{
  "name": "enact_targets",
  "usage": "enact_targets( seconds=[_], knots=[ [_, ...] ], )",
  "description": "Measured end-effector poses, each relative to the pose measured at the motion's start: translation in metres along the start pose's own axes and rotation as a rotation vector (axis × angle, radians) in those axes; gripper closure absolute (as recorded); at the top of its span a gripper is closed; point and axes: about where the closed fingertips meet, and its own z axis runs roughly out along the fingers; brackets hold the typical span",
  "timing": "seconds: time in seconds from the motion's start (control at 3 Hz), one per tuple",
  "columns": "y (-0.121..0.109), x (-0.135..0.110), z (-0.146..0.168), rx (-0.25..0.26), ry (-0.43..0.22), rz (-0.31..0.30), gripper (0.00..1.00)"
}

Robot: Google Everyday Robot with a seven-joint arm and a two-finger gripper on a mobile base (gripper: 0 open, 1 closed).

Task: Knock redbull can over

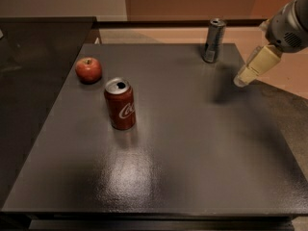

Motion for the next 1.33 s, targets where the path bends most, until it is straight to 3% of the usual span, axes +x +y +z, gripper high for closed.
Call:
enact_targets(
  seconds=[0.33,1.33],
  knots=[
    [-0.03,-0.007,0.016,0.043,-0.066,0.065,0.0],
    [-0.087,-0.023,0.08,0.084,-0.222,0.239,0.0]
  ],
)
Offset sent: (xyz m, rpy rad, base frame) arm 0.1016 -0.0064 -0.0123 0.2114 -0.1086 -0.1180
